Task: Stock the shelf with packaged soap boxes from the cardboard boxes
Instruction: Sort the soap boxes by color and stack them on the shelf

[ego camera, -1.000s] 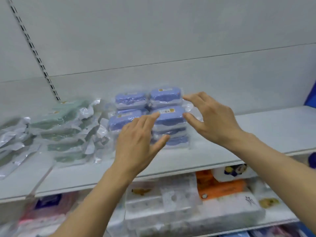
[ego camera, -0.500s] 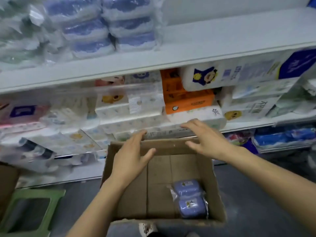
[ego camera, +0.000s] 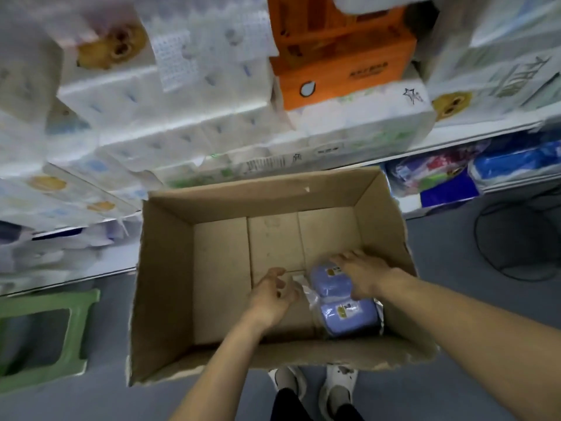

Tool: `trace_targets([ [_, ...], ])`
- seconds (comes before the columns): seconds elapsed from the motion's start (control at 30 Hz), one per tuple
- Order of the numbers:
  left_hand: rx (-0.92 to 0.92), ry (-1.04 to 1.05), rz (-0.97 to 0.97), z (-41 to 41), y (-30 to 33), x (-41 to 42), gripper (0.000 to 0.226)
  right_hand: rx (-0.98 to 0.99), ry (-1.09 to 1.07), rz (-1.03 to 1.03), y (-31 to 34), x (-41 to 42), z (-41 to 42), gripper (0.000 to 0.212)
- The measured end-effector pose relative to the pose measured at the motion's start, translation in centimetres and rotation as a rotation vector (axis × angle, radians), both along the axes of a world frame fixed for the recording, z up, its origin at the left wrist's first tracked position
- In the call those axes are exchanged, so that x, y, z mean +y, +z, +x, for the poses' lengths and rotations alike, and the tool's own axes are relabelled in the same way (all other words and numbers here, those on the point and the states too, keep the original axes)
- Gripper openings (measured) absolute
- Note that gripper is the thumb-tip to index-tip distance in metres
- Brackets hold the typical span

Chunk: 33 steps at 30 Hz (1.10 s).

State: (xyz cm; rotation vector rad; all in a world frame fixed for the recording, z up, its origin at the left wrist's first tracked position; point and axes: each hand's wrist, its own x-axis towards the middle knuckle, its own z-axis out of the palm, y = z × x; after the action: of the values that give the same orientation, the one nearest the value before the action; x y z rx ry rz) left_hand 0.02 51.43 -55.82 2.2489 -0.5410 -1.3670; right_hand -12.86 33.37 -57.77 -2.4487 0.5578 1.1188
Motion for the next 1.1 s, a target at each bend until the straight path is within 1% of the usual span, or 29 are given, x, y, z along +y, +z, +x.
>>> trace_targets([
  [0.17, 0.0, 0.009, 0.012, -0.8, -4.9, -1.1, 0.035, 0.039, 0.033, 0.064, -4.2, -0.8, 1.3, 0.099],
  [0.23, 0.02, 0.061, 0.005, -0.5, -6.2, -1.4, 0.022, 0.058, 0.027, 0.09, -5.3, -0.8, 1.3, 0.103],
  [0.27, 0.02, 0.101, -0.007, -0.3, -6.6, -1.5, 0.02, 0.05, 0.011, 0.105, -5.6, -0.9, 1.4, 0.105],
  [0.33, 0.022, 0.199, -0.055, 0.3, -6.8, -1.7, 0.028, 0.0, -0.004, 0.094, -6.1, -1.2, 1.7, 0.107],
  [0.4, -0.044, 0.241, -0.127, 0.8, -6.9, -1.7, 0.032, -0.118, -0.022, 0.007, -6.2, -1.5, 2.4, 0.106],
  [0.47, -0.155, 0.196, -0.198, 1.1, -7.2, -2.0, 0.035, -0.256, -0.063, -0.031, -6.3, -1.5, 3.1, 0.106],
  [0.57, -0.246, 0.109, -0.239, 1.9, -7.7, -2.9, 0.051, -0.353, -0.169, 0.107, -6.2, -1.2, 3.7, 0.11],
  [0.63, -0.285, 0.079, -0.213, 2.6, -7.9, -3.5, 0.058, -0.393, -0.205, 0.063, -6.0, -1.0, 3.1, 0.1],
  [0.7, -0.371, -0.014, -0.172, 3.0, -8.2, -3.9, 0.065, -0.403, -0.189, -0.046, -5.7, -0.3, 1.4, 0.082],
  [0.73, -0.417, -0.098, -0.164, 3.1, -8.4, -4.0, 0.071, -0.38, -0.139, -0.061, -5.6, 0.2, 0.4, 0.076],
  [0.77, -0.461, -0.206, -0.175, 3.1, -8.6, -4.3, 0.078, -0.336, -0.075, -0.039, -5.5, 1.0, -0.6, 0.075],
  [0.83, -0.529, -0.456, -0.185, 2.9, -9.2, -4.8, 0.094, -0.208, 0.041, 0.028, -5.8, 2.5, -2.3, 0.082],
  [0.87, -0.555, -0.578, -0.16, 2.9, -9.6, -5.1, 0.1, -0.159, 0.082, 0.033, -6.2, 3.3, -2.9, 0.086],
  [0.93, -0.605, -0.784, -0.057, 2.8, -10.4, -5.8, 0.108, -0.143, 0.165, -0.045, -7.3, 4.5, -3.6, 0.087],
  [0.97, -0.622, -0.851, 0.004, 2.8, -10.7, -6.2, 0.11, -0.177, 0.205, -0.11, -7.8, 4.9, -3.7, 0.085],
  [1.03, -0.657, -0.896, 0.067, 2.8, -11.3, -6.8, 0.111, -0.201, 0.239, -0.193, -8.2, 5.3, -3.4, 0.083],
  [1.1, -0.745, -0.932, 0.069, 2.7, -11.7, -7.1, 0.105, -0.197, 0.244, -0.175, -8.6, 5.3, -3.2, 0.084],
])
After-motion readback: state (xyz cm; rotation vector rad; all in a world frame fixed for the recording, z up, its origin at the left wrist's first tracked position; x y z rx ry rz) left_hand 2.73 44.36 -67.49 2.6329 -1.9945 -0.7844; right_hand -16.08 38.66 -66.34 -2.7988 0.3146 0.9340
